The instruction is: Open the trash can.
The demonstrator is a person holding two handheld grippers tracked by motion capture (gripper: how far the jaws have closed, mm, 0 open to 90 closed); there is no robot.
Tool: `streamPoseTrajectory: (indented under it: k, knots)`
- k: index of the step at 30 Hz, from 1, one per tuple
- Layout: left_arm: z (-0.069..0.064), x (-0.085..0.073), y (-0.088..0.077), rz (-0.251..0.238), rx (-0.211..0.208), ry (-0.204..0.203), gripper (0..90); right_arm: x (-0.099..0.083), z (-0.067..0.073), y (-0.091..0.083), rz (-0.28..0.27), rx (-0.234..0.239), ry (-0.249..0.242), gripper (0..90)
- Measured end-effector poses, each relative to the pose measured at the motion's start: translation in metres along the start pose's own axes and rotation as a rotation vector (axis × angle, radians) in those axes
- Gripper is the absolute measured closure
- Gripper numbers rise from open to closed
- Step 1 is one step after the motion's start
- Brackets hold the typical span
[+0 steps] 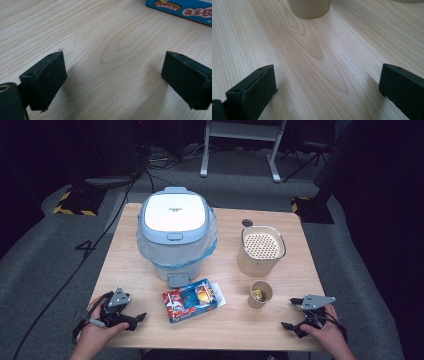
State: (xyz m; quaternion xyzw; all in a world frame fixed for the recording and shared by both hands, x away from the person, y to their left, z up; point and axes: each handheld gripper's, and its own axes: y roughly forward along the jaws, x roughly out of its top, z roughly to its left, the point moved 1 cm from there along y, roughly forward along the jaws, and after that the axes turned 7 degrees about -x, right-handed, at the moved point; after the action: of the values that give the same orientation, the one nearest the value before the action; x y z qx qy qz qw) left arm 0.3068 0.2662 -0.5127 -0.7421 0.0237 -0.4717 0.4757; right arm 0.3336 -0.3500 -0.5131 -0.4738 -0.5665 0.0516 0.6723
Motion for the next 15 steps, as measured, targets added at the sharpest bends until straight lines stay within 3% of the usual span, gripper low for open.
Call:
streamPoseTrajectory:
  k: [3, 9, 12, 15]
  knots:
    - [0.002, 0.0, -0.001, -0.018, -0.004, -0.008, 16.8, 0.0, 0.0, 0.0, 0.001, 0.002, 0.001, 1.5]
    - [0.003, 0.001, -0.005, -0.012, 0.008, -0.003, 26.1, 0.0, 0.0, 0.0, 0.0, 0.001, 0.001, 1.5]
    - [0.003, 0.002, -0.009, -0.004, -0.017, -0.018, 33.7, 0.0, 0.0, 0.0, 0.001, 0.001, 0.0, 1.5]
    - [0.003, 0.007, -0.017, -0.034, -0.047, -0.037, 36.8, 0.0, 0.0, 0.0, 0.0, -0.001, 0.0, 1.5]
